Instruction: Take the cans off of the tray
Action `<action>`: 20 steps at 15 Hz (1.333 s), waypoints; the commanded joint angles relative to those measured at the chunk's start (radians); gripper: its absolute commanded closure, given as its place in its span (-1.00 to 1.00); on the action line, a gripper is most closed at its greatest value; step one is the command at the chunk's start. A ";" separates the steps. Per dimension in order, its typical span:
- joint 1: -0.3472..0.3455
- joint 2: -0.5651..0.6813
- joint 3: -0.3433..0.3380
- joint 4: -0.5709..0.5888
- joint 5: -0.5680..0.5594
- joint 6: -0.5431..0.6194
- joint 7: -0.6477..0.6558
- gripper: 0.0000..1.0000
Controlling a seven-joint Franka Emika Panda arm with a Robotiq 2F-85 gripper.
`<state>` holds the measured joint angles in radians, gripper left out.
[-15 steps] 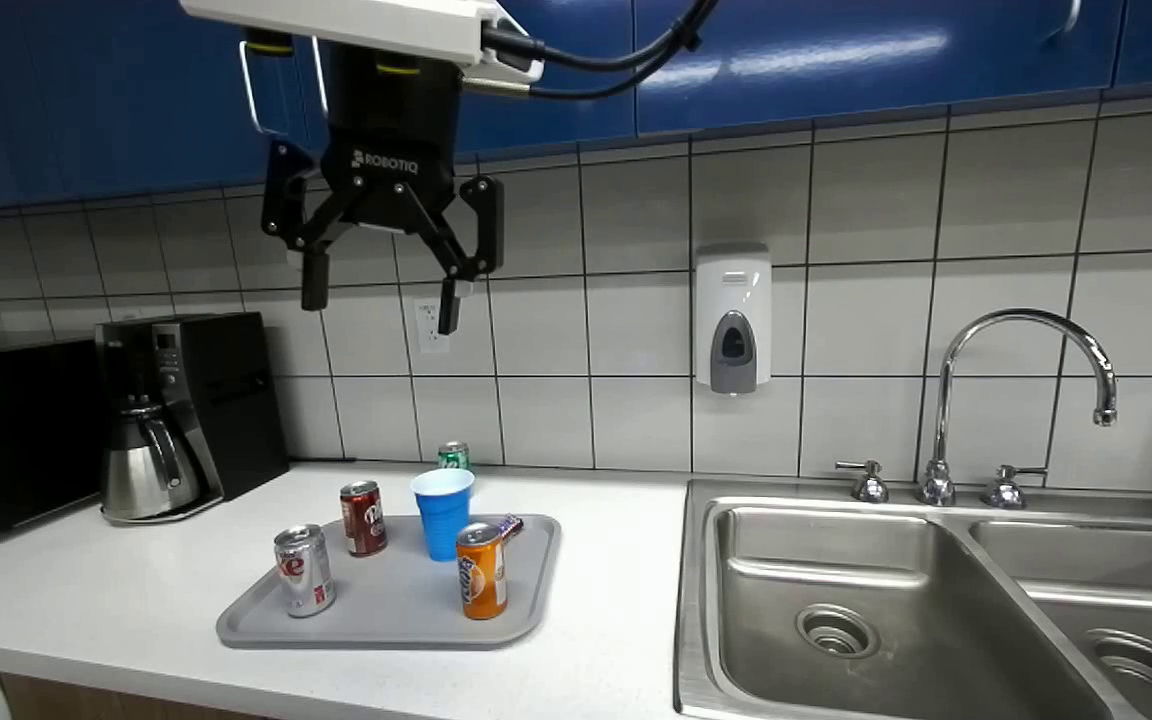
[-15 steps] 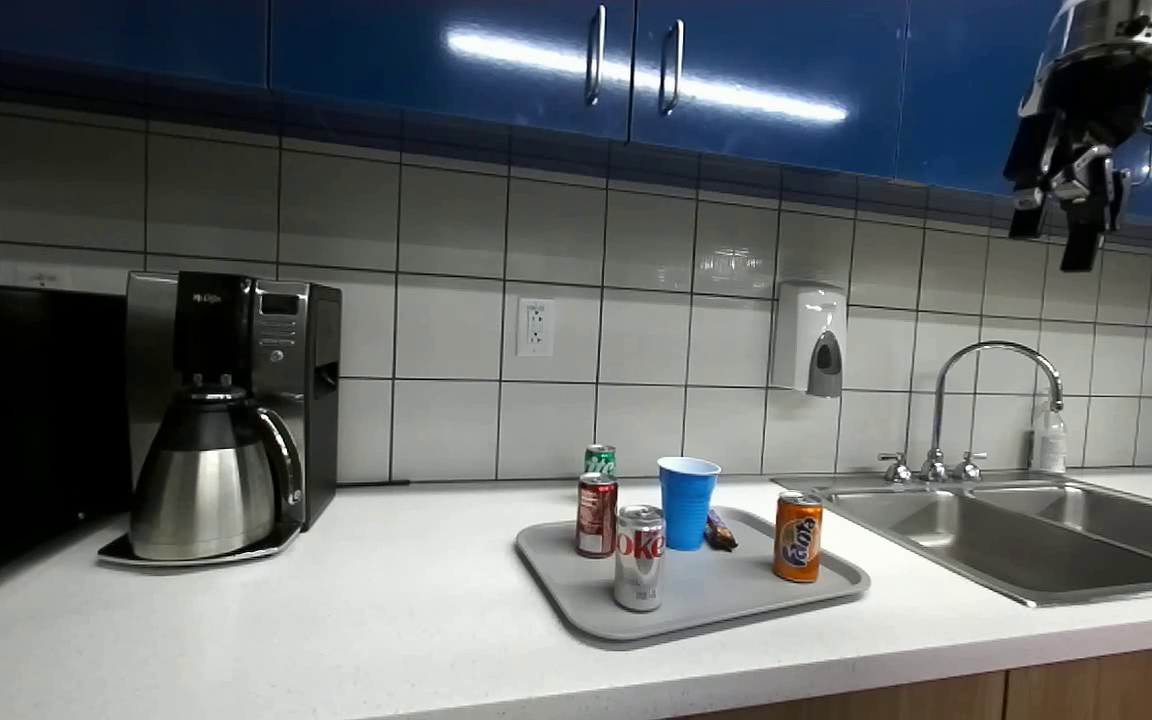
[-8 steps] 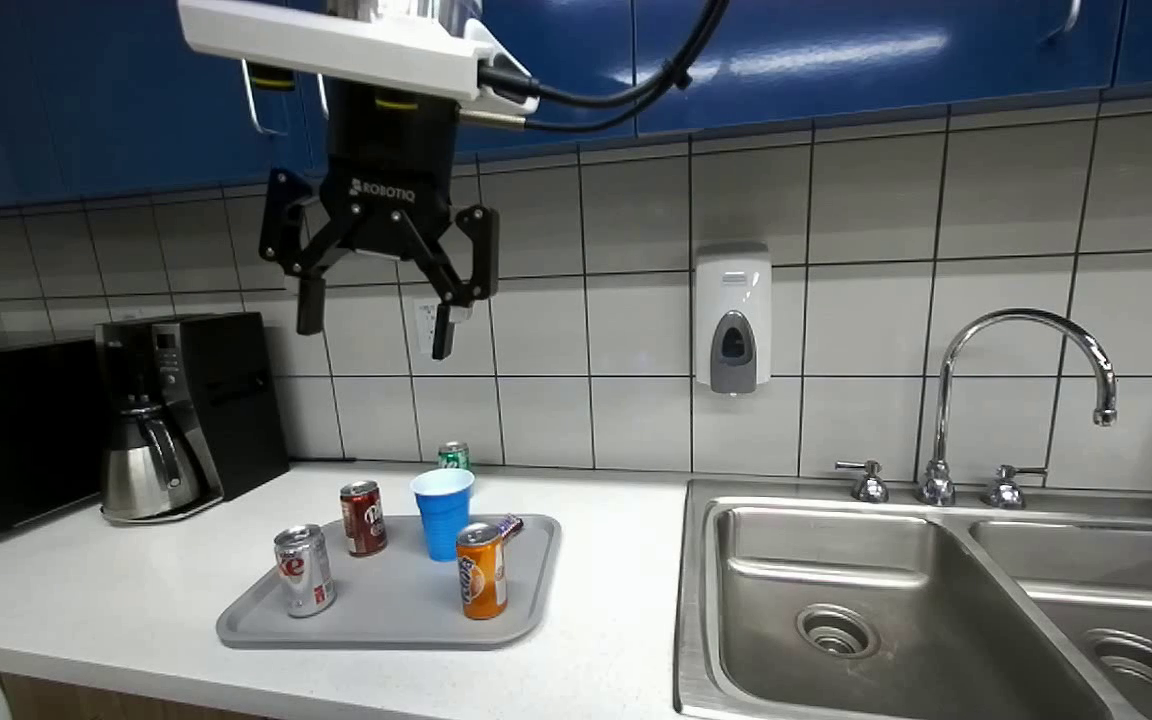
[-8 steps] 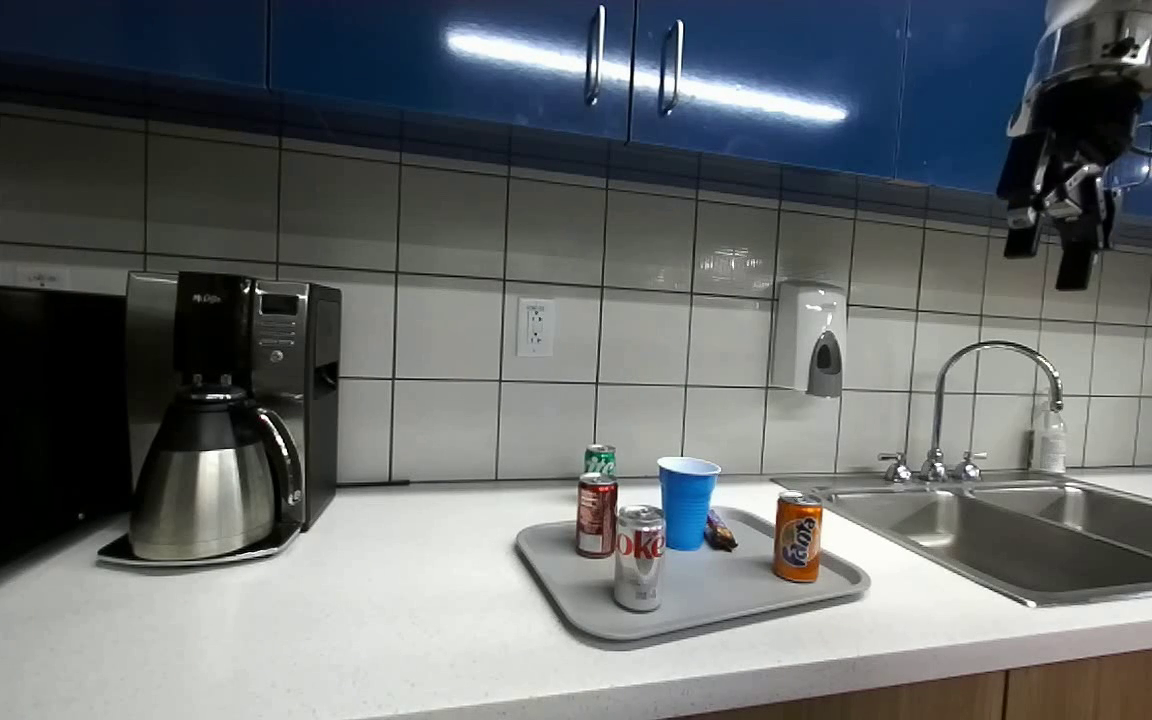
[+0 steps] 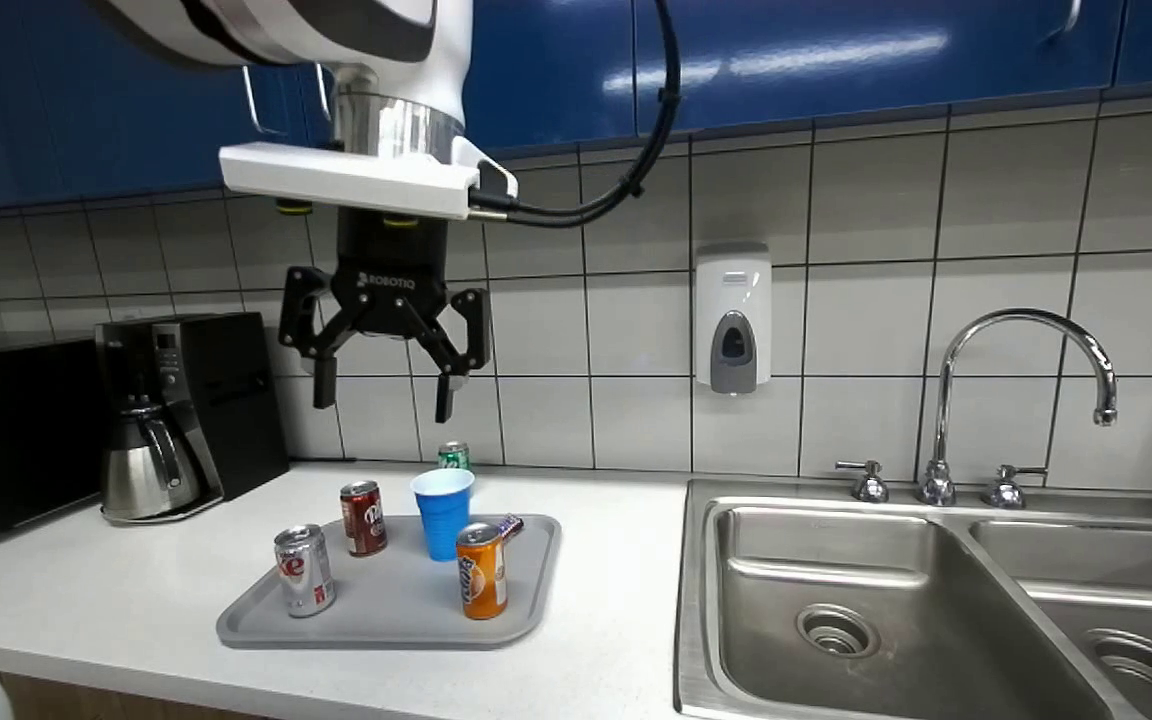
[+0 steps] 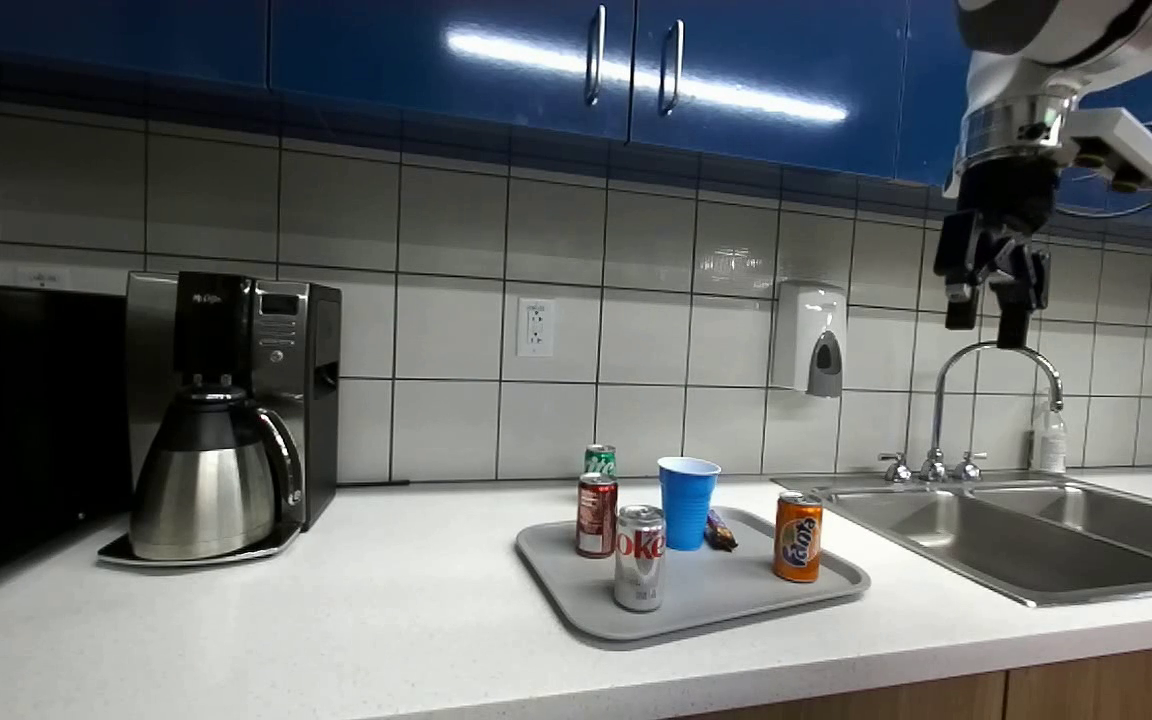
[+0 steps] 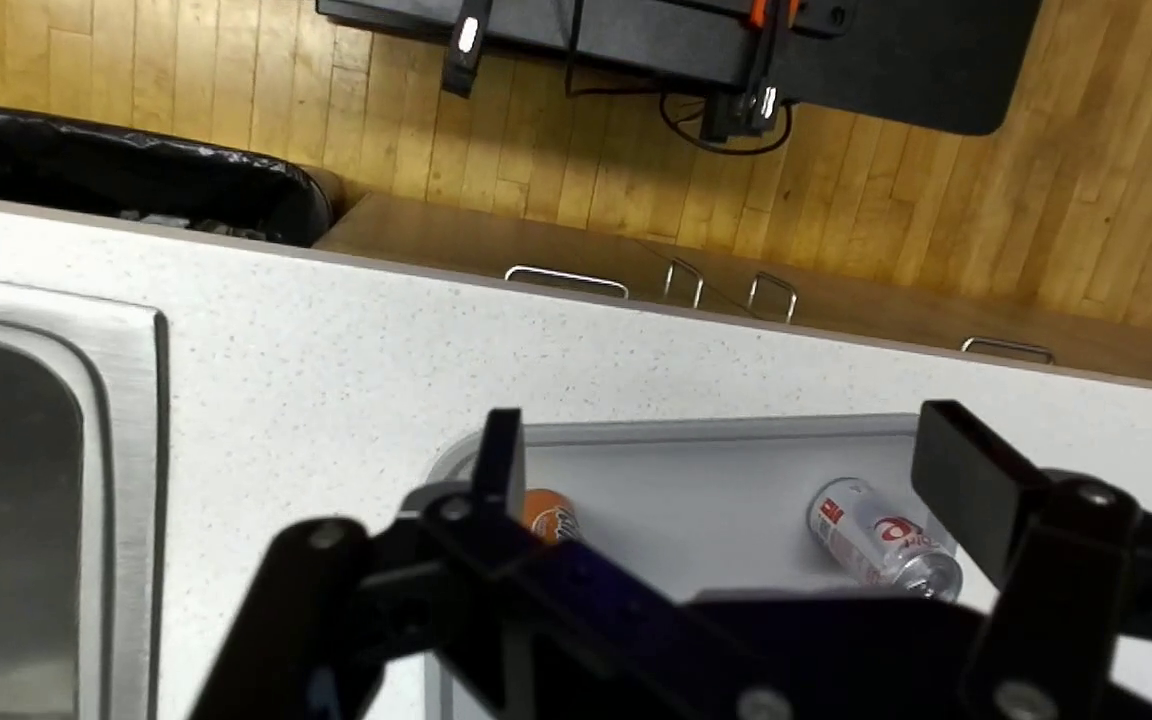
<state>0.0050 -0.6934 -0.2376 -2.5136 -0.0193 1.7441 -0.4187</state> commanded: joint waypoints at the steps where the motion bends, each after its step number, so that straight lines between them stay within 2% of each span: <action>1: 0.005 0.118 0.022 0.006 0.003 0.128 0.006 -1.00; 7: 0.017 0.288 0.038 0.000 0.022 0.399 -0.009 -1.00; 9: 0.025 0.348 0.044 0.006 0.026 0.456 -0.011 -1.00; 13: 0.026 0.456 0.066 0.027 0.033 0.536 -0.008 -1.00; 20: 0.015 0.597 0.103 0.082 0.040 0.600 0.001 -1.00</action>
<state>0.0369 -0.1594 -0.1639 -2.4771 0.0077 2.3248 -0.4190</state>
